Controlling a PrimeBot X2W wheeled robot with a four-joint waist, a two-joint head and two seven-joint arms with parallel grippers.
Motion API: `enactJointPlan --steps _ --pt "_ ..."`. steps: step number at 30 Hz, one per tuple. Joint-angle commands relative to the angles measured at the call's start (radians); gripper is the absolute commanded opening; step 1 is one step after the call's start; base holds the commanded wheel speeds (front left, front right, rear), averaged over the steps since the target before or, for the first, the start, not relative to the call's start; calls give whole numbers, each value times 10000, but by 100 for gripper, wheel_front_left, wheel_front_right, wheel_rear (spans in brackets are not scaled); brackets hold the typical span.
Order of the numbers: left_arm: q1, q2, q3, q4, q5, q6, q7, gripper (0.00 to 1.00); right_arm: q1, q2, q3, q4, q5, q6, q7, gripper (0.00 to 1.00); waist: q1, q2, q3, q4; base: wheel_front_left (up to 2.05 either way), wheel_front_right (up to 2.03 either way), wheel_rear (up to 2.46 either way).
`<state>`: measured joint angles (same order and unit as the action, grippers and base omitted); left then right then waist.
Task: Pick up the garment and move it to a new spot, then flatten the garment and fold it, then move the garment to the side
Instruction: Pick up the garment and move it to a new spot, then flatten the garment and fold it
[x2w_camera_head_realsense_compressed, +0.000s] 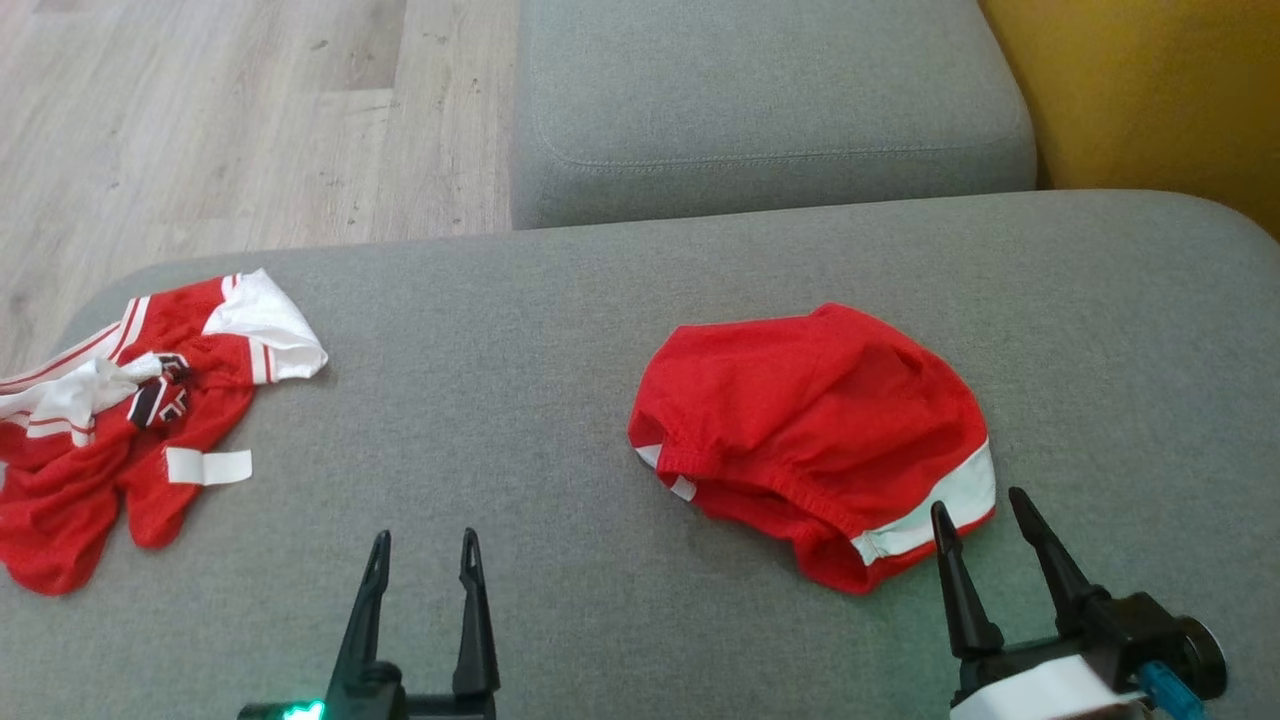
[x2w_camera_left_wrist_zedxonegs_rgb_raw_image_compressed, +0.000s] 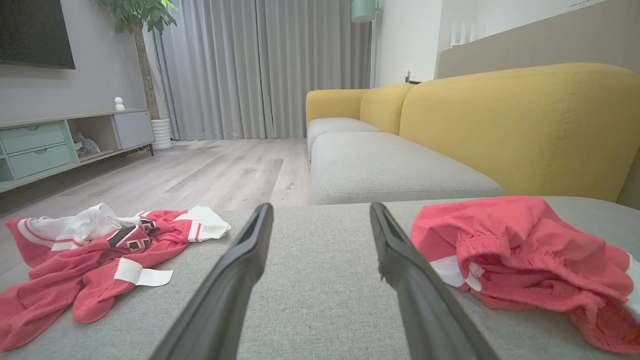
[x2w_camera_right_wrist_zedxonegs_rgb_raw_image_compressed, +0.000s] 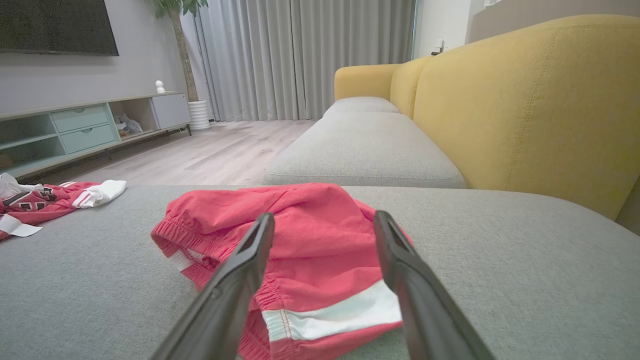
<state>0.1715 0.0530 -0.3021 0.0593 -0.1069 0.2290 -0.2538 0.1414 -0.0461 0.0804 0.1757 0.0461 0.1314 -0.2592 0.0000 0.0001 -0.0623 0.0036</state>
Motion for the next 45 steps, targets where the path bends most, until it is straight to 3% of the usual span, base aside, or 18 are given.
enactJointPlan --steps 1,12,17,21,26,30,39,45 --pt "-291 -27 182 -246 35 46 -80 100 -331 -41 220 -268 58 -7 -26 100 0 -1 -11 7 0 0 0" --pt "-300 -28 -81 24 -182 39 -80 100 -329 -41 158 -273 20 -7 -26 100 0 -1 -85 65 0 0 0" --pt "-510 -28 -732 500 -519 -502 -80 100 -378 -41 212 -323 -30 -7 -26 100 0 -1 -5 -223 0 0 0" --pt "-967 -28 -1587 1023 -996 -1185 -80 100 -494 -41 207 -466 -113 -7 -26 100 0 -1 240 -593 0 0 0" --pt "-1824 -28 -2773 1809 -1827 -2111 -80 100 -721 -41 352 -661 -221 -7 -26 100 0 -1 662 -1325 0 0 0" --pt "-2634 -28 -3731 2410 -2510 -2593 -80 100 -902 -41 443 -888 -230 -7 -26 100 0 -1 1145 -1991 0 0 0" --pt "-4181 -28 -5675 3997 -3720 -3247 -80 100 -1276 -41 592 -1126 -23 -7 -26 100 0 -1 1897 -3039 0 0 0" --pt "-4704 -28 -6066 4450 -4795 -3350 -80 100 -1460 -41 740 -1144 100 -7 -26 100 0 -1 2077 -3544 0 0 0"
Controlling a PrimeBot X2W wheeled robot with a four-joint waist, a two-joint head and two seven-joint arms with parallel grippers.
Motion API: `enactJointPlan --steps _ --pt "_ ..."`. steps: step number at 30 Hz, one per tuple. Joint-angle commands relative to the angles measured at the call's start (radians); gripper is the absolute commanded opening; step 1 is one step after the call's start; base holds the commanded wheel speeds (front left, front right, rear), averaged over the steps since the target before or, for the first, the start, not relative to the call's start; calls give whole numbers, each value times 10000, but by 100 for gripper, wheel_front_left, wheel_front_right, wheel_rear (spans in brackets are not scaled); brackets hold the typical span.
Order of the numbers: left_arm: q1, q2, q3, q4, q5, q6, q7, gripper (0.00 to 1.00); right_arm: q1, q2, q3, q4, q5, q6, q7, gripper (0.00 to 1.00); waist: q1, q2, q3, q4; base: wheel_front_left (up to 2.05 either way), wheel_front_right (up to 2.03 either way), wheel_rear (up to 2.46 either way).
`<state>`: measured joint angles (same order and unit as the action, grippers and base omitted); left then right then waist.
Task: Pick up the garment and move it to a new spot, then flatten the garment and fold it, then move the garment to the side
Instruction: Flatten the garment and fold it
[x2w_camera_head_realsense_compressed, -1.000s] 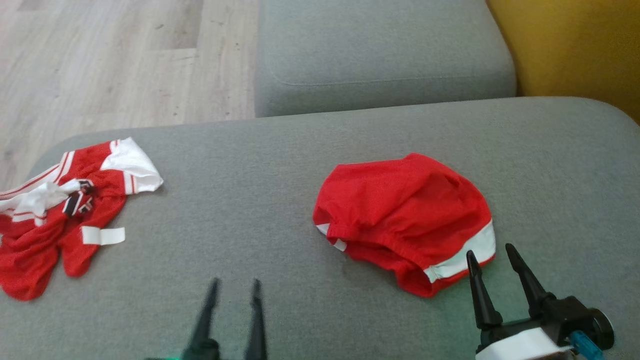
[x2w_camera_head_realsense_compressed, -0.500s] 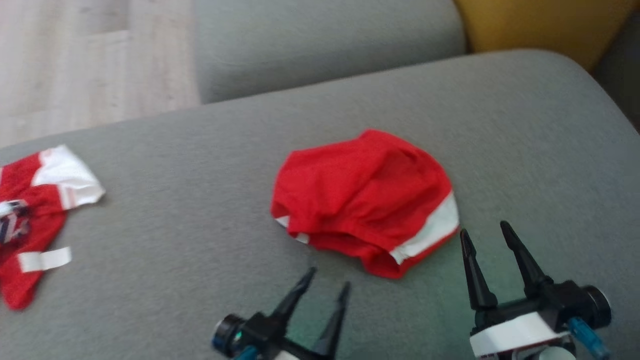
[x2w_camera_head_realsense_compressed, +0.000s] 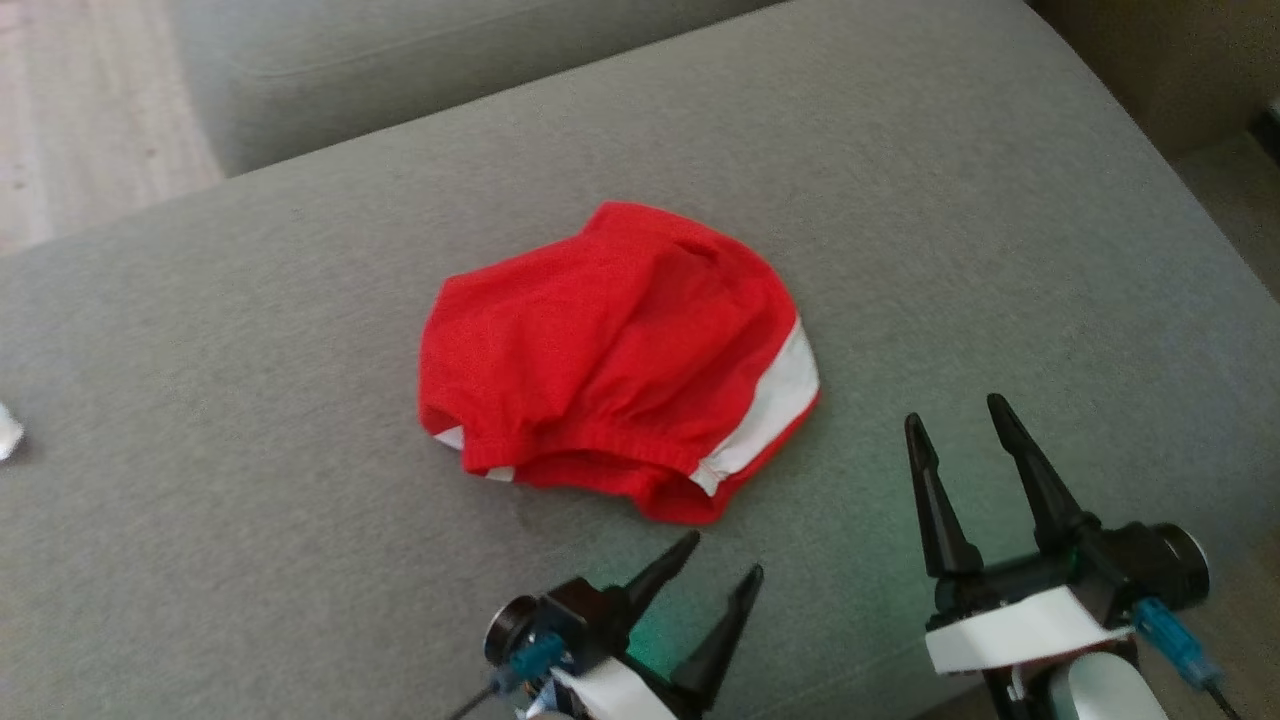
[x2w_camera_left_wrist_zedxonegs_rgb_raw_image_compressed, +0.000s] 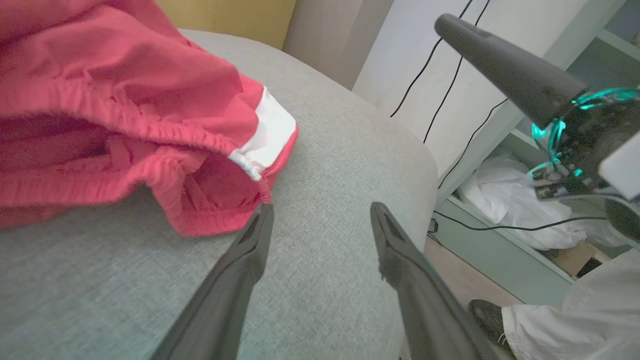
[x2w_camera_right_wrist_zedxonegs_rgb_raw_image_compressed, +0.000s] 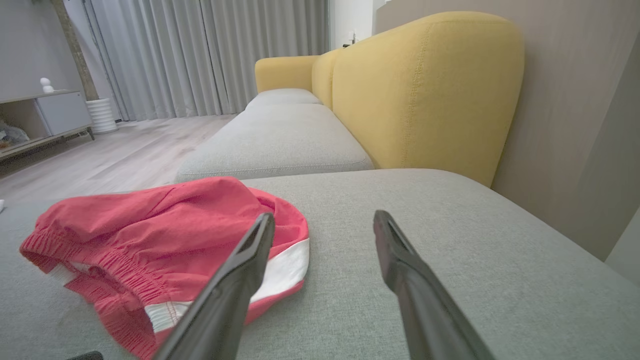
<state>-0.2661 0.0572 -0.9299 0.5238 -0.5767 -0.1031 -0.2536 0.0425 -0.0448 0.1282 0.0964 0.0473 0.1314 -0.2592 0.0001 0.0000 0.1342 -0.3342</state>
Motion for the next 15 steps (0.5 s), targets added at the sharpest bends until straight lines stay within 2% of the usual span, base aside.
enactJointPlan --steps 1,8,15 --pt "-401 -70 224 -128 -332 -11 -82 100 -497 -55 288 -351 107 -7 -26 100 -1 0 142 -234 0 0 0" --pt "-998 -70 305 411 -1464 397 -82 100 -594 -55 418 -392 191 -7 -26 100 -1 0 320 -555 0 0 0" --pt "-1672 -70 137 938 -2233 423 -82 100 -674 -54 532 -440 225 -7 -26 100 -1 0 464 -795 0 0 0"
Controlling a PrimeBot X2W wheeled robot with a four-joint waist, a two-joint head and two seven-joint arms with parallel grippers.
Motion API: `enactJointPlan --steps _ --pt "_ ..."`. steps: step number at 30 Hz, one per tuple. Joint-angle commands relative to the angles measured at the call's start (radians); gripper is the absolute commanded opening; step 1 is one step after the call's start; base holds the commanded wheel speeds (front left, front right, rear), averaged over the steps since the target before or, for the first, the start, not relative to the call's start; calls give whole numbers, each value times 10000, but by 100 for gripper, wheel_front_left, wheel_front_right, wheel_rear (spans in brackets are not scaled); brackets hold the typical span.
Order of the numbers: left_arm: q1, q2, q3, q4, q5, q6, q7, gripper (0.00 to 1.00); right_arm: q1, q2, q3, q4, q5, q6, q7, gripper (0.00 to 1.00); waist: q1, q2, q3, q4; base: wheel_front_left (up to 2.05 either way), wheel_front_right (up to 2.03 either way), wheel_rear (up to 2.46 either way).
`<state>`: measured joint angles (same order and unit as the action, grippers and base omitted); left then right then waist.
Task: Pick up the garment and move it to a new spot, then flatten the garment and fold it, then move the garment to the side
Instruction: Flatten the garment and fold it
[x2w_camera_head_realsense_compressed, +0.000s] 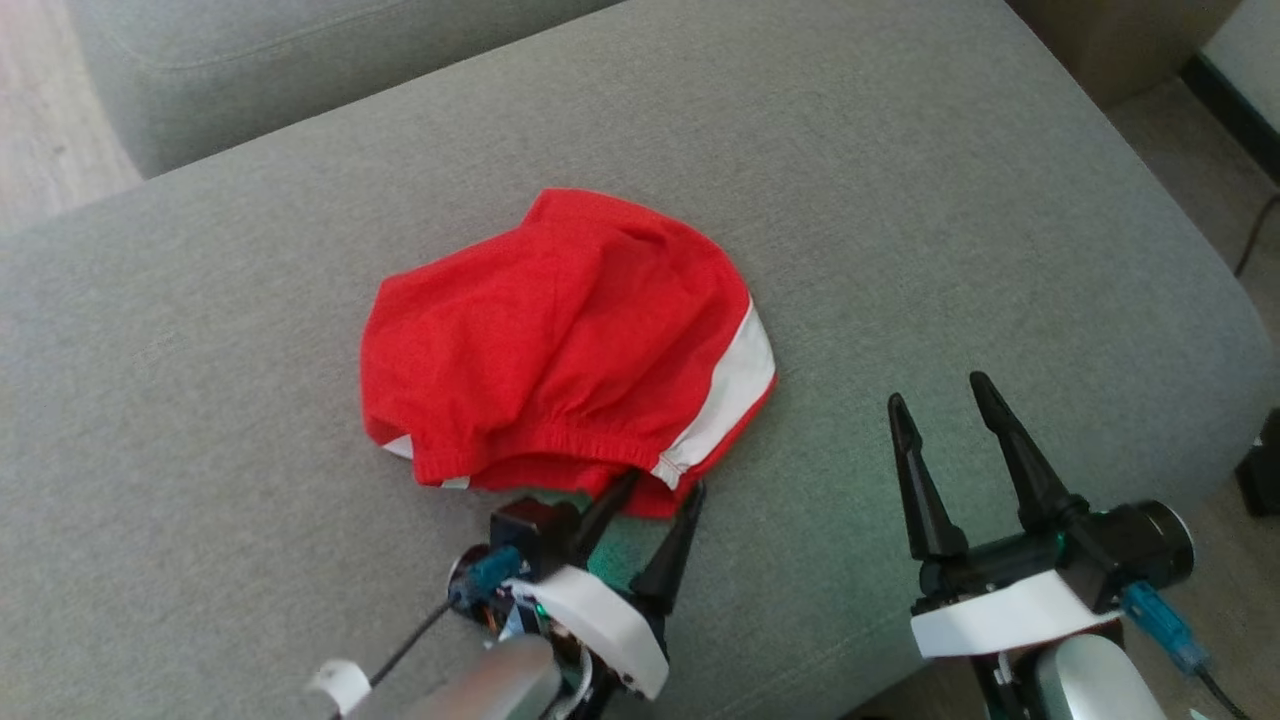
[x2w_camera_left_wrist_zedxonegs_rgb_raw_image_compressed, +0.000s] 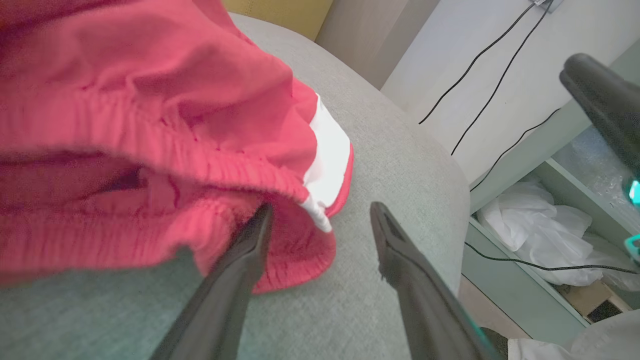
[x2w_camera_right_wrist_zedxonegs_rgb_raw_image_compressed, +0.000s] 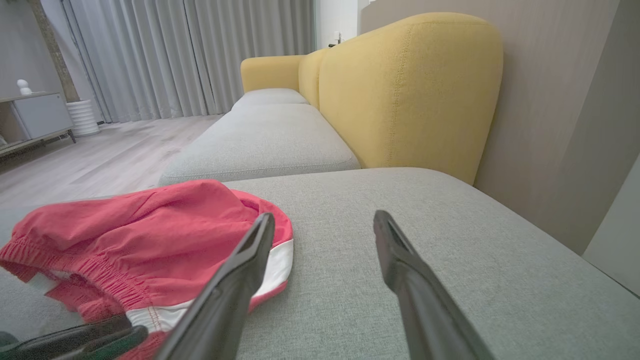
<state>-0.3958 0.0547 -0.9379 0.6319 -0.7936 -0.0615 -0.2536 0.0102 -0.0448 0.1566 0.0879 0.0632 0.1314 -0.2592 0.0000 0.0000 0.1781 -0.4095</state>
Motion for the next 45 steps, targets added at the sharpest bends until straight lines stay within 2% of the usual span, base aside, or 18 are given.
enactJointPlan --steps 1,4,5,6,7,12,17,21,27,30,33,34,40,45 --pt "-464 -45 195 -50 -131 17 -82 100 -370 -54 276 -359 68 -7 -26 100 0 0 41 -85 0 0 0" --pt "-702 -45 89 171 -224 -16 -82 100 -413 -54 288 -382 85 -7 -26 100 0 0 67 -201 0 0 0" --pt "-763 -45 71 207 -242 -42 -82 69 -412 -54 265 -391 98 -7 -26 100 0 0 66 -226 0 0 0" --pt "-795 -45 32 253 -271 -73 -82 29 -403 -54 254 -390 102 -7 -26 100 0 0 61 -246 0 0 0" --pt "-832 -45 -62 292 -281 -146 -82 0 -389 -54 249 -385 95 -7 -26 100 0 0 52 -258 0 0 0" --pt "-910 -45 -181 400 -260 -335 -82 0 -252 -54 59 -379 51 -7 -26 100 0 0 -106 -87 0 0 0" --pt "-719 -26 506 -50 402 -229 -82 0 -150 -54 -45 -433 30 -7 -26 100 0 0 -322 455 0 0 0" --pt "-432 247 1251 -892 965 -122 -82 0 -53 -54 -119 -455 -16 -7 -26 100 0 0 -462 1157 0 0 0" --pt "-116 1090 2025 -2213 1723 109 -82 0 30 -54 -122 -399 -87 -7 -26 100 0 0 -639 2254 0 0 0" --pt "-123 1870 2354 -2819 2050 371 -79 0 32 -54 -30 -233 -86 -7 -26 100 0 0 -679 2875 0 0 0" --pt "-209 2463 2642 -3142 2115 552 18 0 3 -54 107 -23 -32 -7 -26 100 0 0 -618 3230 0 0 0" --pt "-209 2463 2642 -3142 2115 552 18 0 3 -54 107 -23 -32 -7 -26 100 0 0 -618 3230 0 0 0" --pt "-604 3445 3008 -3569 2393 802 298 0 -150 -54 287 466 -29 -7 -26 100 0 0 -331 3775 0 0 0" --pt "-857 3729 3146 -3733 2464 871 353 0 -448 -119 630 1040 37 -7 -26 100 0 0 -109 4111 0 0 0"
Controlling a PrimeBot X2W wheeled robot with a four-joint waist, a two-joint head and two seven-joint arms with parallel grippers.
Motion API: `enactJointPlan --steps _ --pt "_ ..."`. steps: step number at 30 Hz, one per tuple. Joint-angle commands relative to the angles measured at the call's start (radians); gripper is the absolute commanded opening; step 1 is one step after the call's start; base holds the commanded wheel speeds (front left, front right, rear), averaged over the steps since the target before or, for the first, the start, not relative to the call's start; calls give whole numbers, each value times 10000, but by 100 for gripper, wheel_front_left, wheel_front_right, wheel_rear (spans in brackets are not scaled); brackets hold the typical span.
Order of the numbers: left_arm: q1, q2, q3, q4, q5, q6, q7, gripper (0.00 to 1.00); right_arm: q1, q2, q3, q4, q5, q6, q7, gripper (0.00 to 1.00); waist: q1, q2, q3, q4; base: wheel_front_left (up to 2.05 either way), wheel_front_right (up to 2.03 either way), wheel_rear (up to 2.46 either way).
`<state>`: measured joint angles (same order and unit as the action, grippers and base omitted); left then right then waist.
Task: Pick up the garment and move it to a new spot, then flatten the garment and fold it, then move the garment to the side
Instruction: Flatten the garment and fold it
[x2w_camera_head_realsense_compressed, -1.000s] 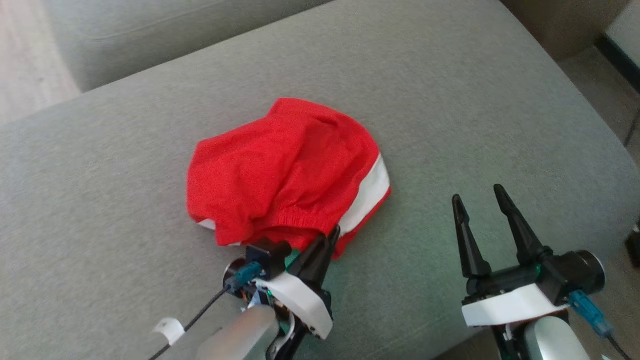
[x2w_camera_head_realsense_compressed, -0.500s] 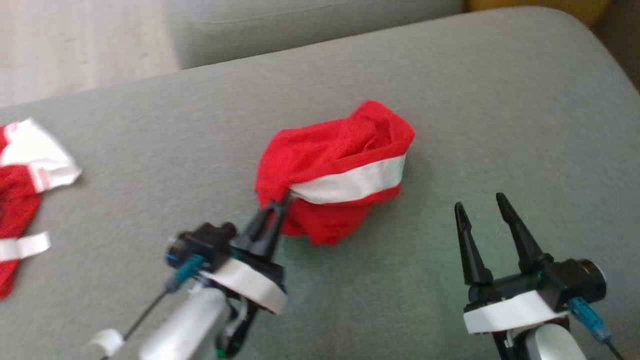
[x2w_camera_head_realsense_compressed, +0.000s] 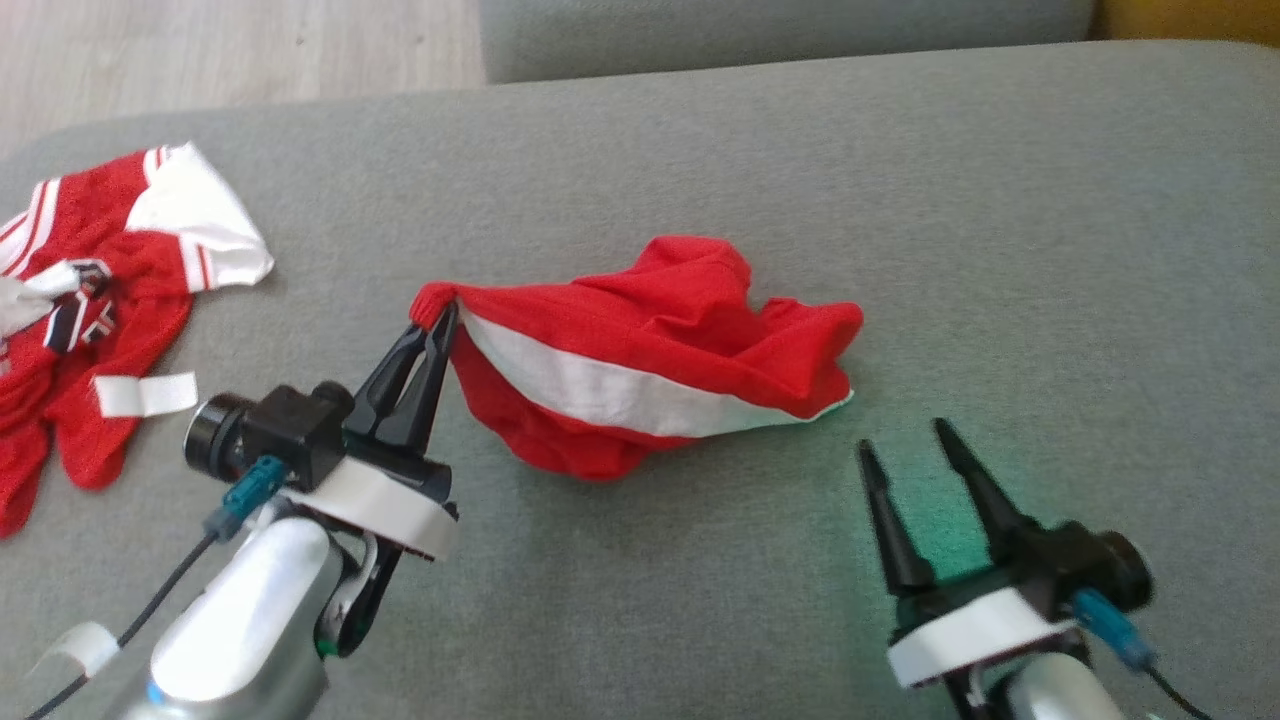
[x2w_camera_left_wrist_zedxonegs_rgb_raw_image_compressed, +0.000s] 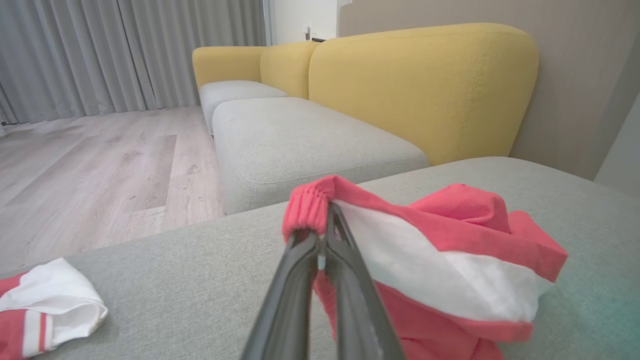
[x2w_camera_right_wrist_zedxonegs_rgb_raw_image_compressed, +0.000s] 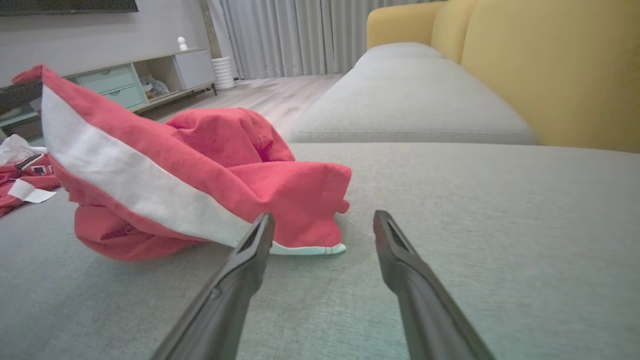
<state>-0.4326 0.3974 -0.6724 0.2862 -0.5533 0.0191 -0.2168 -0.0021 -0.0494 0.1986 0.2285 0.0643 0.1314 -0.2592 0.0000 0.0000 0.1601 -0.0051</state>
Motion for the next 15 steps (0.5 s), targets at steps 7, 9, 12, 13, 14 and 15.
enactJointPlan --steps 7,9,12,13,14,15 --pt "-949 376 459 -215 296 131 -4 0 -1283 -504 1129 1471 0 -7 -26 100 0 0 416 481 0 0 0" --pt "-1073 358 443 -164 335 129 -11 0 -1549 -532 1092 1962 -117 -7 -26 100 0 0 476 596 0 0 0" --pt "-1199 350 426 -86 365 115 -30 0 -1878 -466 884 2472 -301 -7 -26 100 0 0 538 703 0 0 0" --pt "-1228 343 415 -64 372 106 -38 0 -1958 -439 894 2621 -347 -7 -26 100 0 0 553 733 0 0 0" --pt "-1252 330 406 -43 374 100 -47 0 -2028 -415 932 2755 -380 -7 -26 100 0 0 563 762 0 0 0" --pt "-1275 314 397 -23 375 94 -57 0 -2089 -393 1002 2884 -385 -7 -26 100 0 0 574 793 0 0 0"
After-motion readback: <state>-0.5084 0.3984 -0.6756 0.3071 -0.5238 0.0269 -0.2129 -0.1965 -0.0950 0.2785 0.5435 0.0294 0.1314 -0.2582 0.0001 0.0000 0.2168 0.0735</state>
